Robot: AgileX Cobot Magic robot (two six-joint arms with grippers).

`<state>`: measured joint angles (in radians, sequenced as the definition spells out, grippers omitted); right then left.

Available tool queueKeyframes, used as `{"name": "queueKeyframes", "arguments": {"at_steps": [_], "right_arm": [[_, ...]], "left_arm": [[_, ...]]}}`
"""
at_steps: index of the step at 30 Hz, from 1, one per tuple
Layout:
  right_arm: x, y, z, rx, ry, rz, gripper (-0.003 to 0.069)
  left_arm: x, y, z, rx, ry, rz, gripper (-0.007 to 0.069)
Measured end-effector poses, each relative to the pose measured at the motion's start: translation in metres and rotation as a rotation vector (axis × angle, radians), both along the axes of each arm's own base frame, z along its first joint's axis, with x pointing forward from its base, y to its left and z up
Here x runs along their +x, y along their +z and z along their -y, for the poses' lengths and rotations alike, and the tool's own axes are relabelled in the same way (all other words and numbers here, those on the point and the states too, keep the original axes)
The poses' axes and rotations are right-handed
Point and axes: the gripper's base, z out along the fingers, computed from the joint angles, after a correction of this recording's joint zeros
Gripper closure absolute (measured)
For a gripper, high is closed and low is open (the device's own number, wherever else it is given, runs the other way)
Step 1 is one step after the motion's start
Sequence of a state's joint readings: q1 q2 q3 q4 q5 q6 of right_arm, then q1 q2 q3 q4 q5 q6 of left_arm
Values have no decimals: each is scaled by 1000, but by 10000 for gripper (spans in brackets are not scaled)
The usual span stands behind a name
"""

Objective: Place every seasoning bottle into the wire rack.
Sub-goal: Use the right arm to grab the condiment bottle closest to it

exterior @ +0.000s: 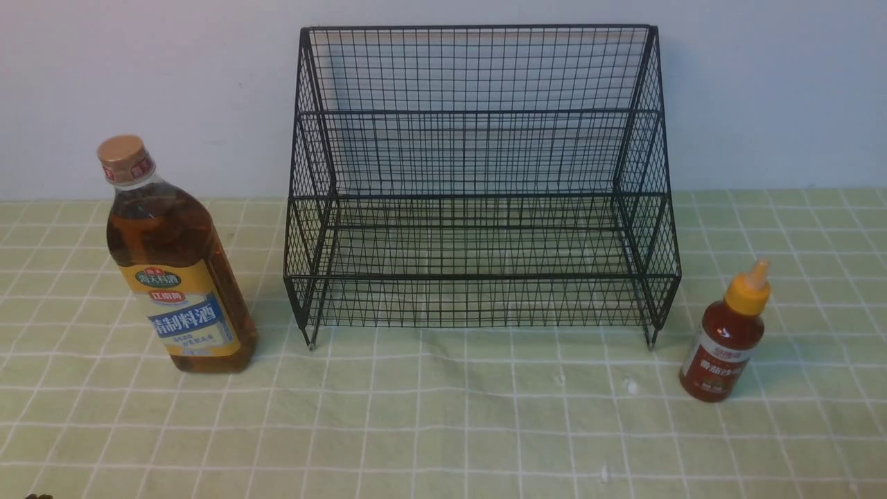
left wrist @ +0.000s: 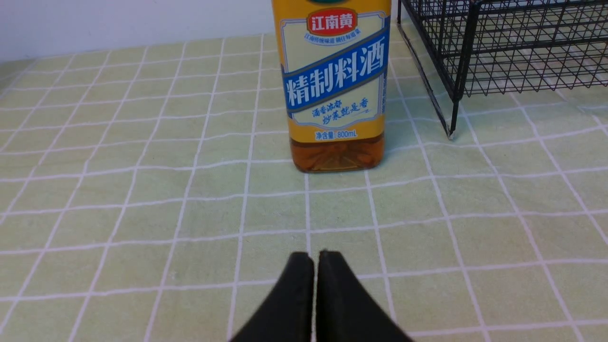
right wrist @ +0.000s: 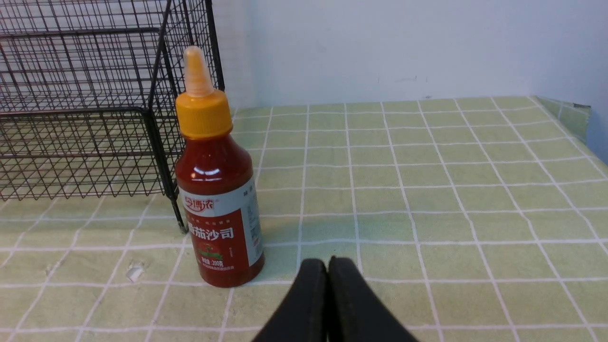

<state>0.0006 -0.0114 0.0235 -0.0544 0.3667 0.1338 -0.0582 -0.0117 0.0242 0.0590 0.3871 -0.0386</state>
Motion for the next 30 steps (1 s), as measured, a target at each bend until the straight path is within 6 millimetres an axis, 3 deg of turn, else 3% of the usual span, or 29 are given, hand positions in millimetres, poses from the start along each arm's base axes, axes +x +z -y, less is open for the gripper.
{"name": "queueKeyframes", "arguments": {"at_steps": [17, 20, 26, 30], "right_arm": [[0, 1, 0, 11, 0, 6, 673], [1, 7, -2, 159, 0, 86, 673], [1, 26, -1, 715, -26, 294, 673], [1, 28, 0, 729, -31, 322, 673]], "left_arm": [[0, 0, 0, 0, 0, 0, 631], [0, 0, 0, 0, 0, 0, 631], [0, 0, 0, 0, 0, 0, 631], [0, 0, 0, 0, 0, 0, 631]]}}
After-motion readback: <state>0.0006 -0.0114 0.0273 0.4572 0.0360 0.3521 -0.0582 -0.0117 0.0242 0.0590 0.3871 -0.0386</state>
